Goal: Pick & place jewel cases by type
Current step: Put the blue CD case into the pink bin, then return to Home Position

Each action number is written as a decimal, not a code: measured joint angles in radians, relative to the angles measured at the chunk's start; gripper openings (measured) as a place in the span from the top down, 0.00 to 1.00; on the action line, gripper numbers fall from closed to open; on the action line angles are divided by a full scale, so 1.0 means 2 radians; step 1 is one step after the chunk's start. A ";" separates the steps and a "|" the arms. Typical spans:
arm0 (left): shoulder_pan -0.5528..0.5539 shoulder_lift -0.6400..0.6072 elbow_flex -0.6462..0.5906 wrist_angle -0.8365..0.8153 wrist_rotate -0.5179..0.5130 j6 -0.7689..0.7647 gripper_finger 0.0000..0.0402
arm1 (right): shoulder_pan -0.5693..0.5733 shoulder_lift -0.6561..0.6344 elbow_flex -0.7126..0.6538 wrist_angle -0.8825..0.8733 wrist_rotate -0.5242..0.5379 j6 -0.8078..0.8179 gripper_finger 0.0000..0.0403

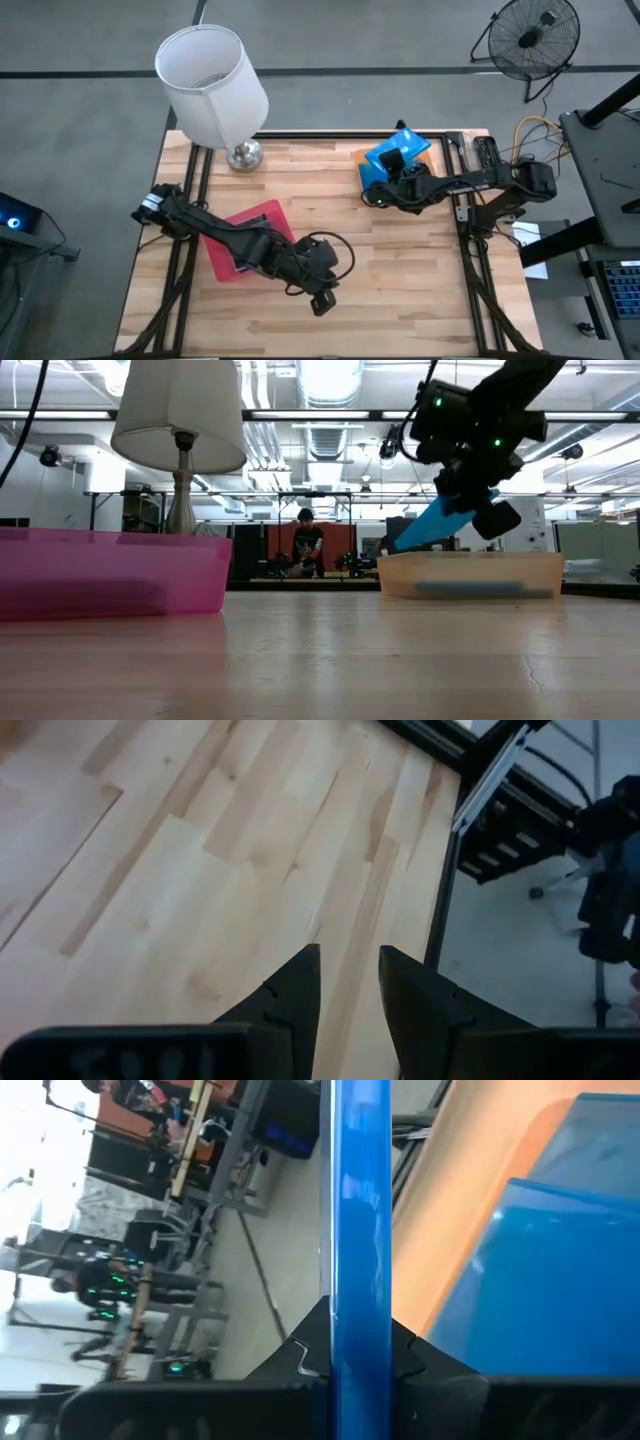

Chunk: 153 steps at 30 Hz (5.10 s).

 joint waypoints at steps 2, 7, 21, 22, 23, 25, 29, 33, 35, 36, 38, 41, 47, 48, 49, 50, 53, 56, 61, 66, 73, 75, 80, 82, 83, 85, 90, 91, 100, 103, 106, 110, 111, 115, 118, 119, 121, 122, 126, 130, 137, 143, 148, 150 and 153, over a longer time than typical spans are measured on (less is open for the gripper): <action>0.000 -0.002 0.000 -0.009 0.001 0.000 0.78 | -0.003 0.012 0.000 0.000 -0.002 0.000 0.97; 0.000 -0.009 0.000 -0.030 0.003 0.006 0.78 | 0.000 0.044 0.000 0.008 -0.018 0.001 0.97; 0.000 -0.027 0.000 -0.047 0.006 0.050 0.78 | 0.027 0.108 0.058 -0.030 -0.042 0.002 0.97; 0.000 -0.027 0.000 -0.047 0.006 0.050 0.78 | 0.028 0.112 0.064 -0.035 -0.043 0.002 0.97; -0.001 -0.027 0.000 -0.048 0.007 0.050 0.78 | 0.029 0.115 0.069 -0.040 -0.043 0.002 0.97; -0.002 -0.027 0.000 -0.052 0.009 0.051 0.78 | 0.031 0.119 0.076 -0.049 -0.045 0.003 0.97; -0.004 -0.027 0.000 -0.071 0.009 0.051 0.78 | 0.036 0.121 0.079 -0.050 -0.045 -0.008 0.97; -0.005 -0.027 0.000 -0.078 0.009 0.051 0.78 | 0.043 0.121 0.076 -0.049 -0.045 -0.030 0.96; -0.005 -0.027 0.000 -0.078 0.009 0.053 0.78 | 0.047 0.120 0.074 -0.050 -0.048 -0.030 0.94; -0.005 -0.027 0.000 -0.077 0.010 0.057 0.78 | 0.049 0.120 0.074 -0.051 -0.051 -0.029 0.92; -0.005 -0.027 0.000 -0.077 0.010 0.060 0.78 | 0.053 0.119 0.073 -0.051 -0.051 -0.031 0.87; -0.005 -0.027 0.000 -0.076 0.017 0.060 0.78 | 0.058 0.119 0.072 -0.052 -0.052 -0.042 0.79; -0.006 -0.027 0.000 -0.076 0.023 0.061 0.78 | 0.064 0.117 0.072 -0.053 -0.053 -0.054 0.61; -0.006 -0.027 0.000 -0.076 0.023 0.061 0.78 | 0.065 0.114 0.072 -0.053 -0.053 -0.057 0.58; -0.006 -0.027 0.000 -0.076 0.023 0.061 0.78 | 0.067 0.112 0.072 -0.053 -0.053 -0.059 0.55; -0.006 -0.027 0.000 -0.076 0.023 0.061 0.78 | 0.069 0.109 0.072 -0.055 -0.053 -0.060 0.53; -0.006 -0.027 0.000 -0.076 0.023 0.061 0.78 | 0.072 0.098 0.072 -0.065 -0.053 -0.061 0.47; -0.006 -0.027 0.000 -0.075 0.023 0.062 0.78 | 0.073 0.081 0.072 -0.071 -0.053 -0.072 0.43; -0.006 -0.027 0.000 -0.069 0.023 0.065 0.78 | 0.075 0.046 0.072 -0.072 -0.056 -0.106 0.37; -0.006 -0.027 0.000 -0.061 0.023 0.069 0.78 | 0.075 0.005 0.072 -0.074 -0.072 -0.161 0.34; -0.006 -0.027 0.000 -0.051 0.023 0.061 0.78 | 0.075 -0.050 0.072 -0.081 -0.111 -0.240 0.33; -0.006 -0.027 0.000 -0.046 0.023 0.059 0.78 | 0.076 -0.064 0.072 -0.081 -0.121 -0.259 0.34; -0.006 -0.027 0.000 -0.026 0.022 0.060 0.78 | 0.078 -0.098 0.072 -0.081 -0.142 -0.308 0.36; -0.006 -0.028 0.000 -0.018 0.013 0.067 0.78 | 0.078 -0.109 0.072 -0.080 -0.143 -0.331 0.36; -0.006 -0.029 0.000 -0.014 0.005 0.071 0.78 | 0.079 -0.113 0.072 -0.076 -0.143 -0.345 0.36; -0.005 -0.035 0.000 -0.006 -0.015 0.076 0.78 | 0.081 -0.121 0.073 -0.073 -0.146 -0.375 0.36; -0.001 -0.063 0.000 0.002 -0.057 0.113 0.78 | 0.098 -0.139 0.073 -0.067 -0.161 -0.435 0.34; -0.001 -0.068 0.000 0.002 -0.065 0.121 0.78 | 0.104 -0.143 0.073 -0.066 -0.162 -0.448 0.34; 0.009 -0.132 -0.007 0.001 -0.130 0.168 0.78 | 0.176 -0.204 0.073 -0.058 -0.164 -0.559 0.35; 0.012 -0.160 -0.020 0.001 -0.169 0.179 0.78 | 0.201 -0.236 0.074 -0.044 -0.182 -0.608 0.36; 0.012 -0.194 -0.042 0.005 -0.230 0.173 0.78 | 0.223 -0.267 0.074 -0.020 -0.199 -0.660 0.37; 0.010 -0.244 -0.080 0.006 -0.332 0.156 0.78 | 0.250 -0.306 0.074 -0.007 -0.209 -0.697 0.38; 0.009 -0.256 -0.090 0.006 -0.353 0.152 0.78 | 0.256 -0.314 0.074 -0.007 -0.210 -0.702 0.37; 0.004 -0.302 -0.136 0.013 -0.398 0.145 0.78 | 0.279 -0.343 0.074 -0.007 -0.213 -0.744 0.36; 0.001 -0.338 -0.179 0.025 -0.401 0.140 0.78 | 0.298 -0.359 0.074 -0.007 -0.229 -0.793 0.35; 0.000 -0.349 -0.194 0.030 -0.402 0.140 0.78 | 0.304 -0.363 0.074 -0.006 -0.233 -0.808 0.35; -0.003 -0.371 -0.226 0.039 -0.402 0.139 0.78 | 0.316 -0.366 0.074 -0.006 -0.240 -0.831 0.35; -0.004 -0.382 -0.242 0.047 -0.401 0.139 0.78 | 0.322 -0.367 0.074 -0.006 -0.240 -0.844 0.35; -0.012 -0.428 -0.312 0.107 -0.401 0.144 0.78 | 0.349 -0.367 0.074 -0.006 -0.240 -0.896 0.37; -0.025 -0.466 -0.375 0.182 -0.400 0.191 0.78 | 0.375 -0.370 0.074 0.005 -0.241 -0.936 0.38; -0.033 -0.523 -0.436 0.222 -0.350 0.232 0.78 | 0.431 -0.410 0.071 0.006 -0.241 -0.974 0.38; -0.033 -0.579 -0.469 0.223 -0.289 0.244 0.78 | 0.461 -0.453 0.047 0.000 -0.239 -0.975 0.36; -0.029 -0.621 -0.500 0.222 -0.303 0.213 0.78 | 0.460 -0.486 0.023 -0.001 -0.224 -0.962 0.36; -0.028 -0.632 -0.513 0.231 -0.333 0.168 0.78 | 0.460 -0.492 0.021 0.000 -0.221 -0.960 0.37; -0.028 -0.647 -0.533 0.232 -0.334 0.150 0.78 | 0.460 -0.494 0.021 0.005 -0.222 -0.957 0.38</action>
